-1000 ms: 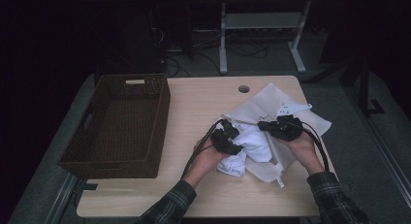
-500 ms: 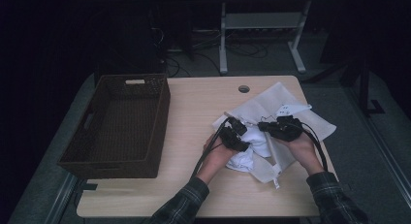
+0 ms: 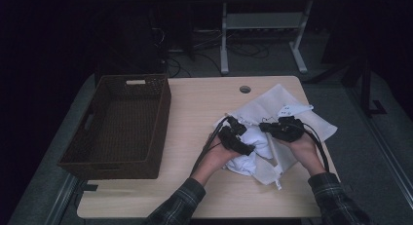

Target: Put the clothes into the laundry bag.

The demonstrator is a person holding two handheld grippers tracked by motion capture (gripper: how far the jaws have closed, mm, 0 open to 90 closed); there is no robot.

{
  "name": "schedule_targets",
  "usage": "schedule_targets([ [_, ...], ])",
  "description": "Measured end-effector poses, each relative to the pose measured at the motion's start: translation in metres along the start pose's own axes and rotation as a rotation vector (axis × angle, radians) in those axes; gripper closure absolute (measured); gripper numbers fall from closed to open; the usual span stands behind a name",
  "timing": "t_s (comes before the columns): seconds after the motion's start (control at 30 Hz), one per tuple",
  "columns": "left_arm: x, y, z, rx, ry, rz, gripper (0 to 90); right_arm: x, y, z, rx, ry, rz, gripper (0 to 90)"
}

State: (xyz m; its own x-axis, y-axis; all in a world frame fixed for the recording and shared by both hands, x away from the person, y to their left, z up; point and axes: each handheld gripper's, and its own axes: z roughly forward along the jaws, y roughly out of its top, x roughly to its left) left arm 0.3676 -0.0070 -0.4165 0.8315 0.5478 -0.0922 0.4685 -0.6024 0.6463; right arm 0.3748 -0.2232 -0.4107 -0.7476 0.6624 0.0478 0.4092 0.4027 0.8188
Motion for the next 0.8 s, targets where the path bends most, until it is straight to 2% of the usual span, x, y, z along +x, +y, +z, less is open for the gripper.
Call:
schedule_targets([
  [0.23,-0.007,-0.005,-0.033,-0.038,-0.043,0.017,23.2,0.0,0.0,0.0,-0.001,0.0,0.002,86.9],
  [0.43,-0.025,-0.012,-0.05,-0.06,-0.075,0.05,23.5,0.0,-0.001,0.001,0.003,0.001,0.003,86.9],
  [0.57,-0.038,-0.018,-0.041,-0.028,-0.087,0.077,23.4,0.0,-0.002,0.002,0.004,0.002,0.003,86.8],
  [0.67,-0.04,-0.022,-0.032,-0.007,-0.086,0.077,21.9,0.0,-0.002,0.002,0.005,0.003,0.002,86.9],
  [0.7,-0.041,-0.026,-0.024,0.011,-0.092,0.079,21.9,0.0,-0.002,0.002,0.006,0.003,0.003,86.9],
  [0.8,-0.042,-0.03,-0.017,0.036,-0.107,0.076,21.3,0.0,-0.003,0.002,0.007,0.006,0.004,86.5],
])
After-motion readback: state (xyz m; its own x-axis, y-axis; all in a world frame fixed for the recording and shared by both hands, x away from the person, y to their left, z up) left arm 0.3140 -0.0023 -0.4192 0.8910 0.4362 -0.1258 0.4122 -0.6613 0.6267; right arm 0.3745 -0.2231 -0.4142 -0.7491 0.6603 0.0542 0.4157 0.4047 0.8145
